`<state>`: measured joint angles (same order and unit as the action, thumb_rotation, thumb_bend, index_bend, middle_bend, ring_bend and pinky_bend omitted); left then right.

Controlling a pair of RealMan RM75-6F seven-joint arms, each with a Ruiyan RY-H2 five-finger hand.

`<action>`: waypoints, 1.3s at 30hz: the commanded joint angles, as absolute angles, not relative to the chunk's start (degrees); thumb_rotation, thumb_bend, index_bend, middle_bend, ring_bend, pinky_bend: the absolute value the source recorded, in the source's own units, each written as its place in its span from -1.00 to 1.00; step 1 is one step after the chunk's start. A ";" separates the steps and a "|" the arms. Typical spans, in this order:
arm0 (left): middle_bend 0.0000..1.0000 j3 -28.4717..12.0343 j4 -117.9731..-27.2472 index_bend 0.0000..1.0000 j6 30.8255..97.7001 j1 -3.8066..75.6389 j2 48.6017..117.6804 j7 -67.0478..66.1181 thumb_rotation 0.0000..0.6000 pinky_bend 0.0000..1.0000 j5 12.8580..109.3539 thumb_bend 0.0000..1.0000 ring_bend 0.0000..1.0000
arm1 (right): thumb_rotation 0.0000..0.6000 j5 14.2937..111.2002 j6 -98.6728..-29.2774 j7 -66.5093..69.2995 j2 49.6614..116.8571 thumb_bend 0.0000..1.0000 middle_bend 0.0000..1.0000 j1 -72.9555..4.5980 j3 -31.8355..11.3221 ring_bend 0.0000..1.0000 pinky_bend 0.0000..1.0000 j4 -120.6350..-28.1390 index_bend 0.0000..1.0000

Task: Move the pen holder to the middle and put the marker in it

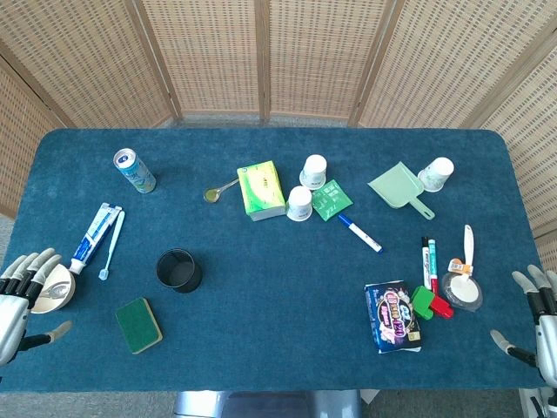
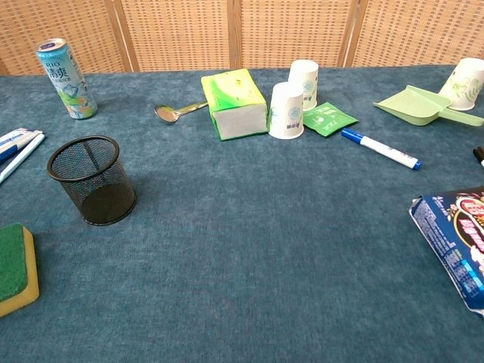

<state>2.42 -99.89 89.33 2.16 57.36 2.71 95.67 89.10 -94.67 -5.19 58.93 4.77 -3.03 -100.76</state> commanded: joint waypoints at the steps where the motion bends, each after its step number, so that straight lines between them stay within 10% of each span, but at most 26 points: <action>1: -1.00 2.37 -99.79 -1.00 89.51 2.10 57.30 2.95 1.00 -0.94 95.65 -0.78 -1.00 | 1.00 89.15 -94.69 -5.25 58.96 -1.00 -1.00 4.80 -2.99 -1.00 -0.90 -100.79 -0.69; 18: -1.00 0.86 -97.65 -1.00 86.19 4.66 58.02 4.61 1.00 -0.95 93.96 -0.78 -1.00 | 1.00 88.67 -94.07 -5.65 59.03 -1.00 -1.00 4.50 -3.14 -1.00 -0.90 -101.12 -0.68; 39: -1.00 -4.50 -101.67 -1.00 57.56 24.30 60.98 0.33 1.00 -1.00 83.12 -0.91 -1.00 | 1.00 88.28 -94.09 -3.34 58.25 -1.00 -1.00 4.61 -3.24 -1.00 -0.90 -101.02 -0.68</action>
<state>-3.70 -100.43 59.00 22.93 60.09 2.21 84.68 88.31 -94.07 -3.43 58.32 4.61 -3.21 -101.02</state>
